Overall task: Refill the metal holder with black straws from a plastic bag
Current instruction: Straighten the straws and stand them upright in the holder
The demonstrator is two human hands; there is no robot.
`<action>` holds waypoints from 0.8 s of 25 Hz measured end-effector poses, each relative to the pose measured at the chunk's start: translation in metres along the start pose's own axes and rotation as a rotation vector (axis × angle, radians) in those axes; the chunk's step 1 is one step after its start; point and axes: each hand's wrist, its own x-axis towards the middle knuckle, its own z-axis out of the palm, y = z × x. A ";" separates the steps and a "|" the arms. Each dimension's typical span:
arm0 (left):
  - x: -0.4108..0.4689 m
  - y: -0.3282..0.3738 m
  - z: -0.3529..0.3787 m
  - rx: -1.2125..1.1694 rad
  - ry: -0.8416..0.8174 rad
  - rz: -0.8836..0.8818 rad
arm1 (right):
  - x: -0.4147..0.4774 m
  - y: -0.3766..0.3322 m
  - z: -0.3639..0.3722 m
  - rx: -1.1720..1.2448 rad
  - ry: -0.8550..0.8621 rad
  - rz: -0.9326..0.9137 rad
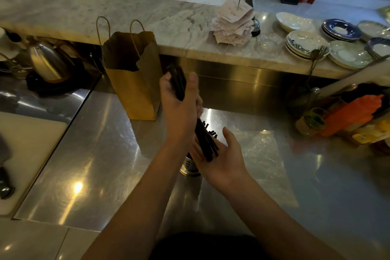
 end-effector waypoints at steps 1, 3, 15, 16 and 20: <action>-0.006 -0.004 0.004 0.005 -0.027 -0.038 | 0.002 -0.001 0.004 -0.003 0.001 -0.007; -0.015 -0.012 0.007 0.023 -0.060 -0.109 | 0.004 -0.003 0.010 -0.033 0.000 -0.021; -0.017 -0.015 -0.013 -0.009 -0.177 -0.372 | 0.002 -0.012 0.005 -0.574 0.021 -0.252; -0.020 -0.014 -0.016 -0.037 -0.195 -0.410 | 0.001 -0.018 0.006 -0.613 -0.002 -0.318; -0.035 -0.017 -0.029 -0.077 -0.281 -0.575 | -0.002 -0.042 0.012 -0.958 -0.118 -0.564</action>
